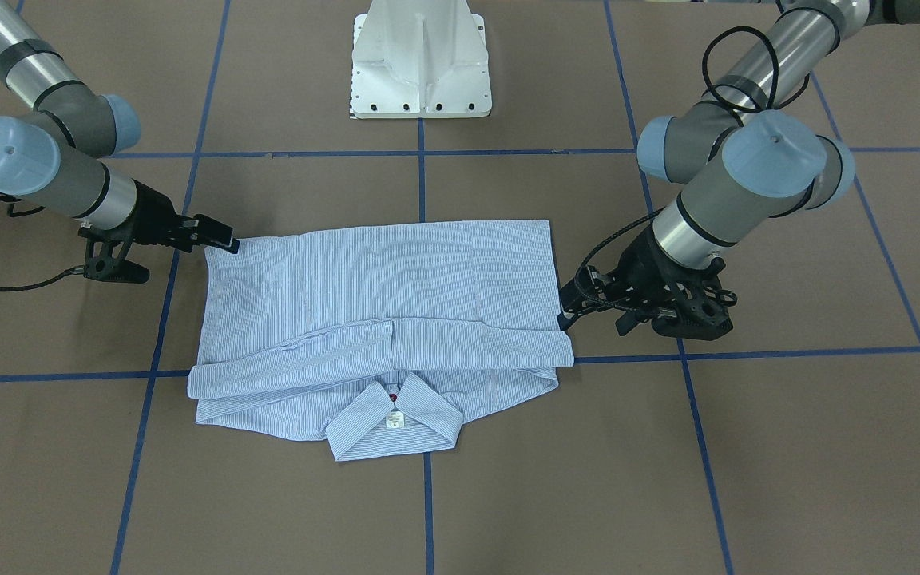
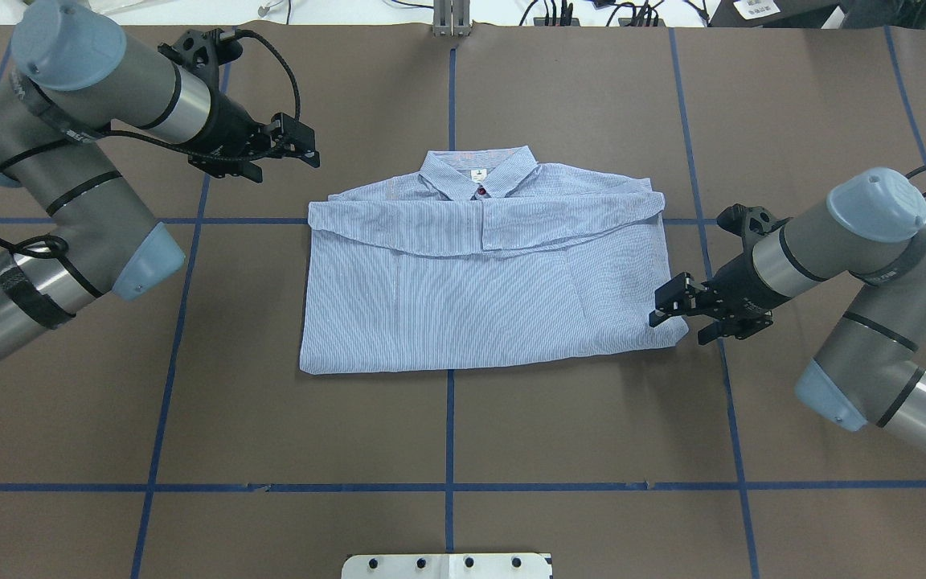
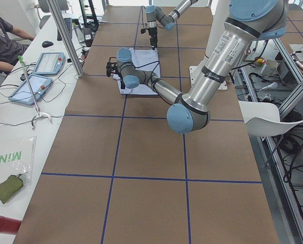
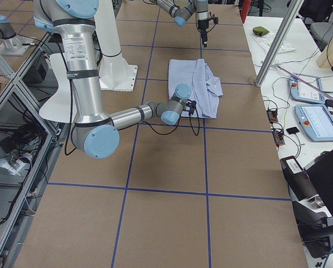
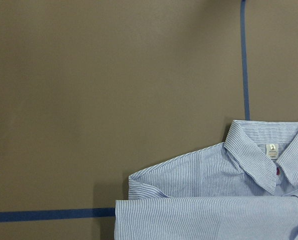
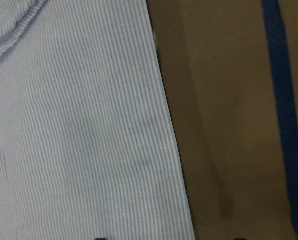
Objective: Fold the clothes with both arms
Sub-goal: 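Raise the left gripper away while the right gripper lowers to the folded shirt's side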
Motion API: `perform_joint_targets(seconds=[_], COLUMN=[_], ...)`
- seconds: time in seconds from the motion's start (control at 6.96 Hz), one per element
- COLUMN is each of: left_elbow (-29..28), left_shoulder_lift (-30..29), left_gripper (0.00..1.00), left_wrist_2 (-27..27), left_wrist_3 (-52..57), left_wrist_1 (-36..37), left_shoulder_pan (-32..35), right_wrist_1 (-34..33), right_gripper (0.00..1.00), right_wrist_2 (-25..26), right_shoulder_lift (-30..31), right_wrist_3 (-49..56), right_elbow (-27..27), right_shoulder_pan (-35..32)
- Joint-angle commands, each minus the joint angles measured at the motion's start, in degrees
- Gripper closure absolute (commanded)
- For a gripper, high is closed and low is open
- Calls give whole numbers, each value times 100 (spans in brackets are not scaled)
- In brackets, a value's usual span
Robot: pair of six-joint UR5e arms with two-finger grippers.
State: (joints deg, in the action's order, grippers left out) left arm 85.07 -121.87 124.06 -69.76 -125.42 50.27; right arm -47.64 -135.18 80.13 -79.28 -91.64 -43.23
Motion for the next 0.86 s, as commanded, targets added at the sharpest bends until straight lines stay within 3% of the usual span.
perform_joint_targets(seconds=[0.0,0.14,0.43,0.72], left_elbow=[1,-8,-17,-17], left_shoulder_lift=[5,5,5,5], left_gripper=[1,1,1,1], left_wrist_2=[-4,-13,-13,-135], left_wrist_3=[7,7,7,15], left_wrist_1=[0,0,0,0], left_shoulder_pan=[-9,0,0,0], right_wrist_1=[-17,-17,-17,-9], right_gripper=[24,33,100,100], right_wrist_2=[184,281,282,212], right_shoulder_lift=[-42,-42,2,64], right_wrist_3=[0,0,0,0], right_elbow=[23,32,-20,-73], right_shoulder_pan=[51,95,78,69])
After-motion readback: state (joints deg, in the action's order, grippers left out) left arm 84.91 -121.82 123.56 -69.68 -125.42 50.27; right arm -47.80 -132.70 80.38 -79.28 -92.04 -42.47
